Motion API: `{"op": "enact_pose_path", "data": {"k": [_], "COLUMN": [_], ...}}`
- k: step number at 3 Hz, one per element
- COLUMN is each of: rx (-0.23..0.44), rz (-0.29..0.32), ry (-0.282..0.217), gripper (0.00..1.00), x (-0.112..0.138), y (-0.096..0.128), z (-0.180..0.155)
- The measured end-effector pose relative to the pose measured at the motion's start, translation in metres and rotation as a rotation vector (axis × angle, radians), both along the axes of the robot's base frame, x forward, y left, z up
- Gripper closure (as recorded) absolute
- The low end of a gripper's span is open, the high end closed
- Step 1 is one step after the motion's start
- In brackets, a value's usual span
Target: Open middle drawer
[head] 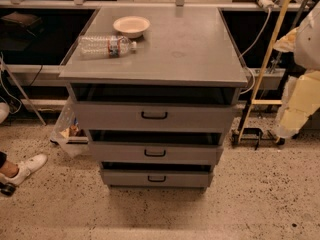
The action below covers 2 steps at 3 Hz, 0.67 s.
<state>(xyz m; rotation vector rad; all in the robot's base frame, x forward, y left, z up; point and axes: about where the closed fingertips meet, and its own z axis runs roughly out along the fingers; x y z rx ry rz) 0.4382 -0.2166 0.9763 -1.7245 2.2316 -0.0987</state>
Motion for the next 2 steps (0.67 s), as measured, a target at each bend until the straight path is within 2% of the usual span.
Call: {"op": "enact_pose_path", "data": {"k": [1,2], "rx": [0.000,0.031], "rz": [0.000,-0.013], "ry": [0.000,0.028], "gripper": [0.00,0.00], "x": [0.000,0.001], "y": [0.000,0.007], "z": [0.000,-0.026]}}
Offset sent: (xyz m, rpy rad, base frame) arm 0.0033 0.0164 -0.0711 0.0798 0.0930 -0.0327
